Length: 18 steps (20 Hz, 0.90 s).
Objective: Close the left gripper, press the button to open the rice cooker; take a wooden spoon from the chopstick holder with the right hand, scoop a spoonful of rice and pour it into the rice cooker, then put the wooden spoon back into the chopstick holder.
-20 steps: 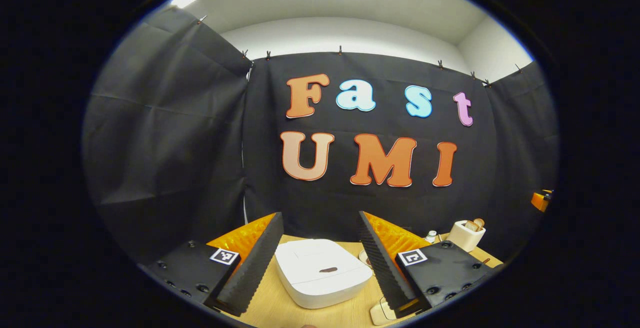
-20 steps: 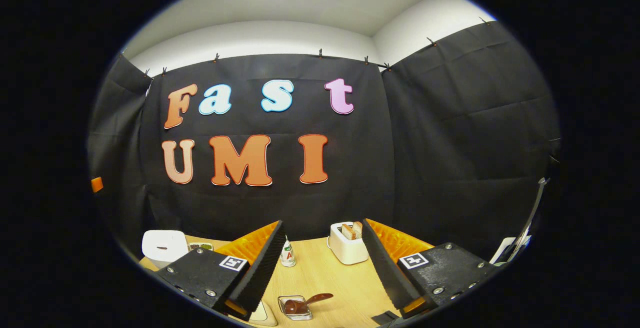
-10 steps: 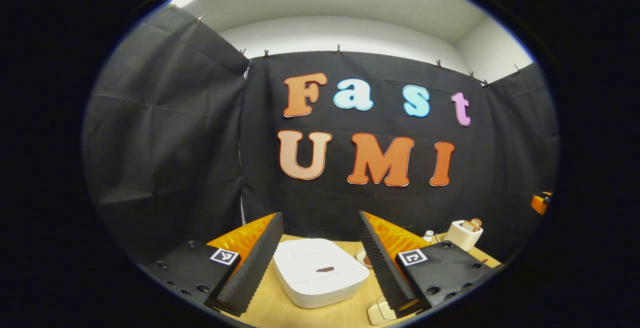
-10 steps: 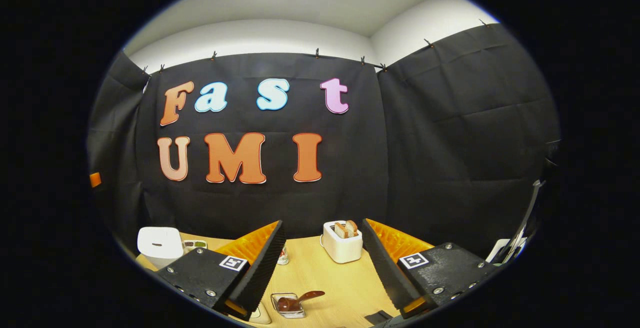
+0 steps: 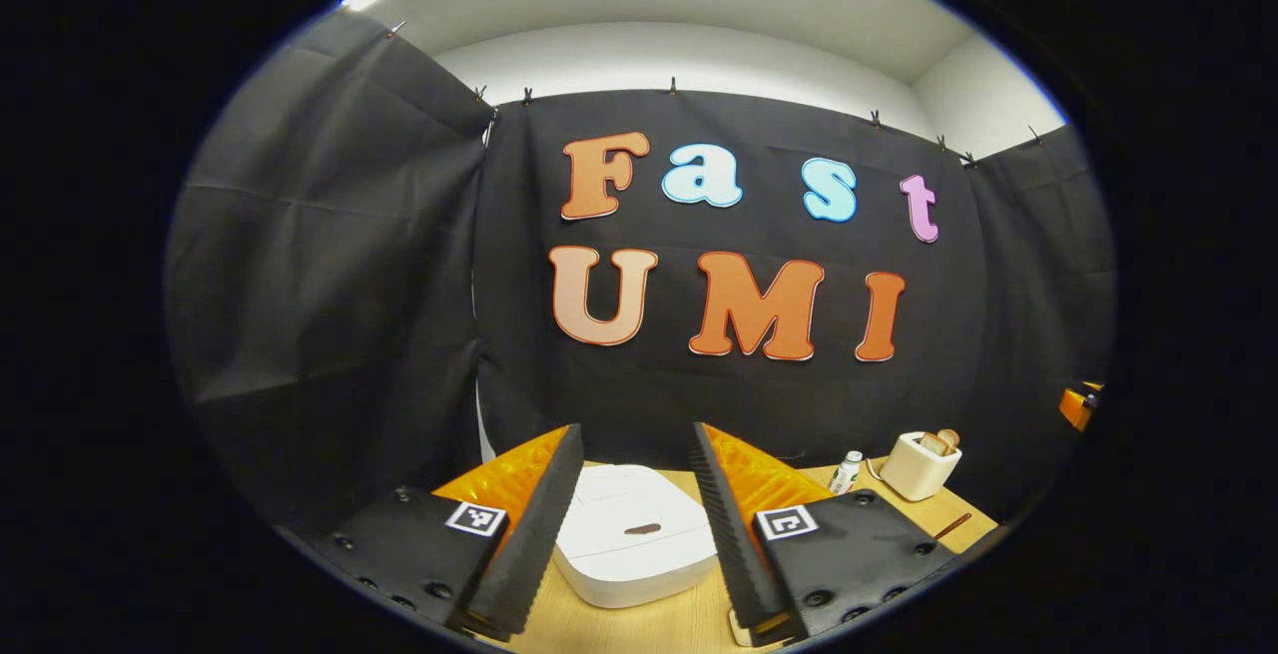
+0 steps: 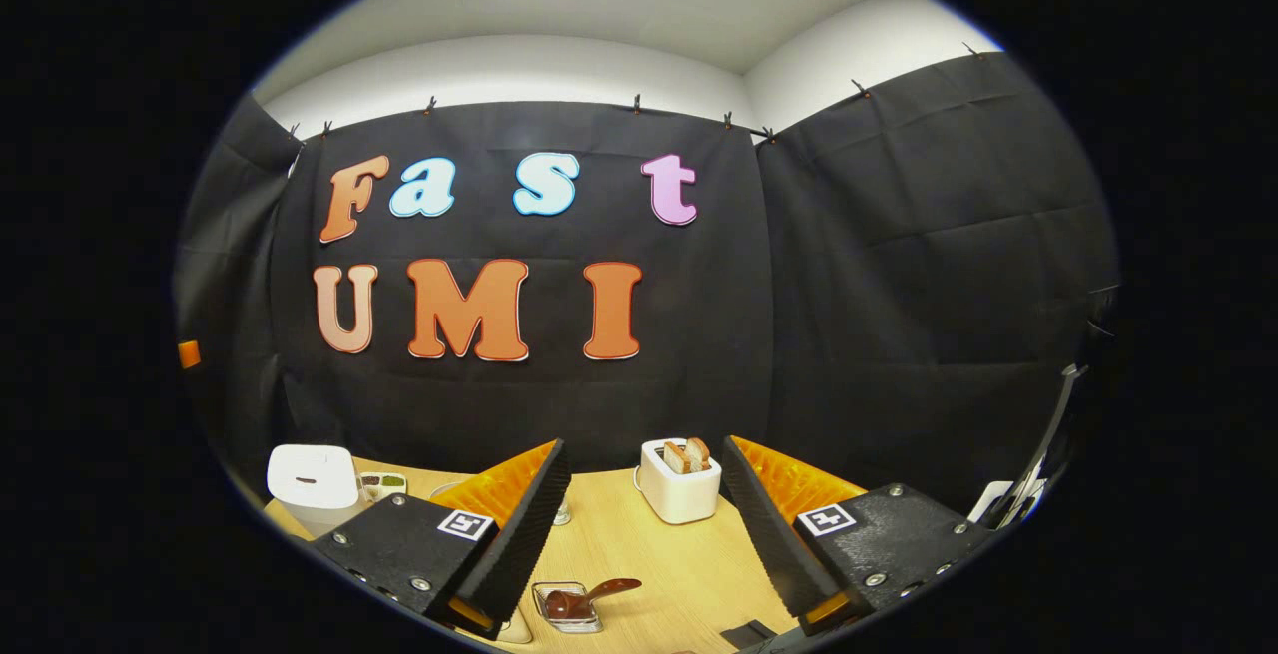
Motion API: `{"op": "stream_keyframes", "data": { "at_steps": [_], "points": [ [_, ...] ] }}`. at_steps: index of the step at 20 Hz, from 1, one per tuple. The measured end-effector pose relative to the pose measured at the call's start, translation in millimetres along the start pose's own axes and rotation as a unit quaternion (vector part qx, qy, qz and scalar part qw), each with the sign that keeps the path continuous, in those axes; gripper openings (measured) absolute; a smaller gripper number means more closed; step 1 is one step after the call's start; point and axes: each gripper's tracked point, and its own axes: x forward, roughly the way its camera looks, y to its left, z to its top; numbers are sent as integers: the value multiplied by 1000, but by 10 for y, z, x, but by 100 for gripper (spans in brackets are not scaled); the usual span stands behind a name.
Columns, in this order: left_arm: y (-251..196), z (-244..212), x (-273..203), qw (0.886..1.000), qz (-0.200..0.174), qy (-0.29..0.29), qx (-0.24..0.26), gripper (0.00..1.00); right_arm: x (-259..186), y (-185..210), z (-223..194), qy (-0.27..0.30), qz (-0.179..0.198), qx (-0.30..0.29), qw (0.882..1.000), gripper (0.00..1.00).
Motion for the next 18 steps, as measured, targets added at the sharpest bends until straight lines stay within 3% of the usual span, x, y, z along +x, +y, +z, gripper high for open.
{"op": "stream_keyframes", "data": {
  "at_steps": [3,4,5,6,8,10,12,18],
  "points": [
    [59,35,-4,1000,7,-7,8,49,23,55,-17,-1,9,-12,1000,95],
    [24,31,15,1000,-2,-7,7,31,29,82,-14,-2,11,-17,1000,95],
    [-41,-12,-1,1000,-13,-1,6,27,32,115,-6,-3,15,-22,1000,95],
    [-68,-51,7,1000,-22,8,6,16,37,146,-3,-3,18,-26,999,95],
    [-16,-111,39,999,-22,20,13,16,60,185,6,-4,21,-33,999,90],
    [163,-35,40,1000,14,8,19,11,83,210,0,-3,23,-36,999,95],
    [127,-90,53,1000,17,13,20,5,95,230,-2,-3,25,-35,999,95],
    [50,-236,299,999,-7,33,11,5,160,234,-20,-1,21,-35,999,95]
  ]
}}
